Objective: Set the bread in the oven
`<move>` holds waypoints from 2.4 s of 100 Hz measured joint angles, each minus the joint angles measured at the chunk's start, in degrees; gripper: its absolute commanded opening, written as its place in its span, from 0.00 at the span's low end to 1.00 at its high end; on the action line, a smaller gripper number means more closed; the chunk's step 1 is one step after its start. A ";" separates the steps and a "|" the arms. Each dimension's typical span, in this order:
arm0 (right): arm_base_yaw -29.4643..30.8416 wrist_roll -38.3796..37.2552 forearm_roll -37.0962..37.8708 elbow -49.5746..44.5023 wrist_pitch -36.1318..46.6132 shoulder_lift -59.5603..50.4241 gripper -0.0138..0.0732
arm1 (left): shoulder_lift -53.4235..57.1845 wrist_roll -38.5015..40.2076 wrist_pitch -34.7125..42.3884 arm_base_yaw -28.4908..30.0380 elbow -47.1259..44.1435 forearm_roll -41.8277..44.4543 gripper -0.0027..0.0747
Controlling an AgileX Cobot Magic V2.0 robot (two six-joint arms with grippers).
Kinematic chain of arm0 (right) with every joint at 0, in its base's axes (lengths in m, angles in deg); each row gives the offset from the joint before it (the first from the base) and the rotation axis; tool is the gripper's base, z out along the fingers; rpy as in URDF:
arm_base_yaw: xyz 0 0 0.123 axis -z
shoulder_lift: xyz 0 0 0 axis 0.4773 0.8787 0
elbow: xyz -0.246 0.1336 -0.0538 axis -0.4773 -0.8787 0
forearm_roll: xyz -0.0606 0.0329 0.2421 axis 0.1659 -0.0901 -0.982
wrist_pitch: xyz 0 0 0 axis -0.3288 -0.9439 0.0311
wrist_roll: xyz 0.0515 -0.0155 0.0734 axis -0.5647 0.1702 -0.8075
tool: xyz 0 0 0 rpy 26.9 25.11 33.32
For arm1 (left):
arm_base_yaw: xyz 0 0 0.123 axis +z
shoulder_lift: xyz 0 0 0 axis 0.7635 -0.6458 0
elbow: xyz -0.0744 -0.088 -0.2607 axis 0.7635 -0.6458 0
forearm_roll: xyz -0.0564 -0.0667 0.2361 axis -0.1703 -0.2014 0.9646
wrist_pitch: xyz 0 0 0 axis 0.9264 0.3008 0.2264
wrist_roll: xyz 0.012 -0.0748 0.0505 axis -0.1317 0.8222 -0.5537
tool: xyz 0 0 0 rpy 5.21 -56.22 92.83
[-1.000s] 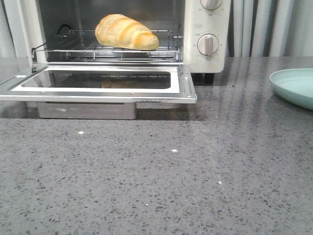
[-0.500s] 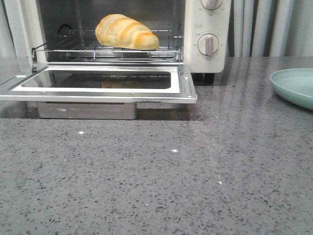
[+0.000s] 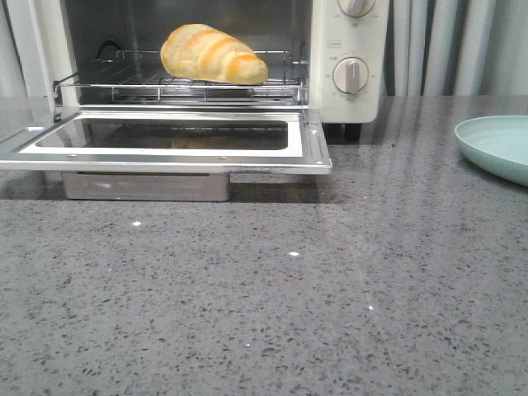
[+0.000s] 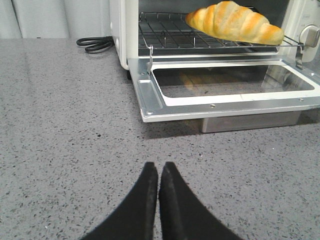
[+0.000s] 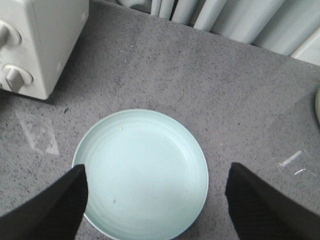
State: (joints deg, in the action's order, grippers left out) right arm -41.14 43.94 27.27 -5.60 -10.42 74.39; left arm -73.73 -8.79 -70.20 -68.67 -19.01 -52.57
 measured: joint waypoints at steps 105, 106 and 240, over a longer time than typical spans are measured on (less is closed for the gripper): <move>18.58 0.08 -13.31 -55.11 32.88 -45.43 0.75 | 0.00 0.00 0.08 0.00 0.00 0.00 0.01; 18.58 0.08 -13.31 -55.31 33.44 -45.61 0.75 | 0.00 0.00 0.08 0.00 0.00 0.00 0.01; 16.43 -0.02 -13.90 -72.20 43.27 -56.14 0.75 | 0.00 0.00 0.08 0.00 0.00 0.00 0.01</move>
State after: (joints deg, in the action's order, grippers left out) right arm -24.72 43.92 13.38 -77.80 32.85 18.25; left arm -73.73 -8.79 -70.12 -68.67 -19.01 -52.57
